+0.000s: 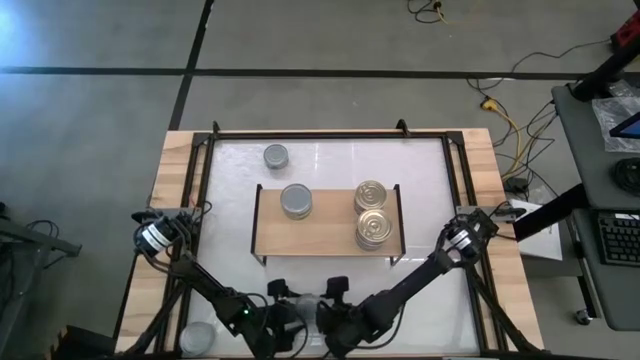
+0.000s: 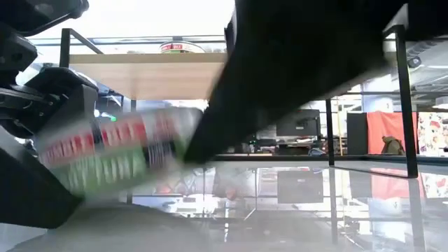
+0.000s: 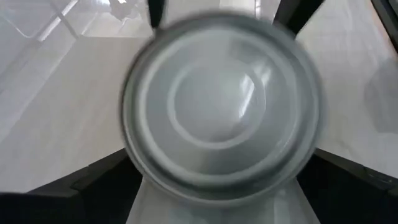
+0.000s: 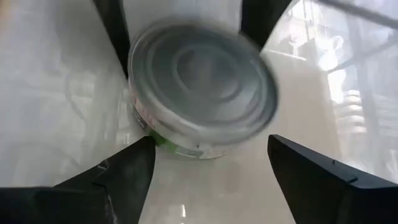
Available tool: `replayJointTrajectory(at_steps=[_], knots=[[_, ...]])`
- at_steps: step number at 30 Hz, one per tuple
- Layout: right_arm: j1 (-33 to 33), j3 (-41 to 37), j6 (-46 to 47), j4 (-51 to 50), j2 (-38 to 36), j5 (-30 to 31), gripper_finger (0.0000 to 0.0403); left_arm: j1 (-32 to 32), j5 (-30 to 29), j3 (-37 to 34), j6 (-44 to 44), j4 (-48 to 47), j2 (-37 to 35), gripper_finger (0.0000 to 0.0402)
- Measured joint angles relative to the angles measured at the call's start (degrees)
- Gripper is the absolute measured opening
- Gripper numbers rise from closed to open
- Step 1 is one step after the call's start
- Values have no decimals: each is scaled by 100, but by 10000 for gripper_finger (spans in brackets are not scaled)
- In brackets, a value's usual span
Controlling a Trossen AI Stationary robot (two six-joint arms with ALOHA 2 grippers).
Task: Stack canned seafood by type on shelf
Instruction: Put the green tuna can on the shelf
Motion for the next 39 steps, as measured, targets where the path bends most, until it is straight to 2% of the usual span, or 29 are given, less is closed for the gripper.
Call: replayJointTrajectory(at_steps=[9,14,21,30,39], knots=[[-13,2,228,-516,-244,-440,312,1,96,10,-22,77,0,379],[-13,-98,322,-510,-234,-480,308,13,85,6,29,199,0,379],[0,-144,668,-1252,-207,-389,316,15,223,-3,26,196,0,379],[-18,-600,197,456,-201,-488,309,150,222,15,73,562,189,380],[-140,-774,56,892,-201,-606,319,188,213,325,296,552,372,380]])
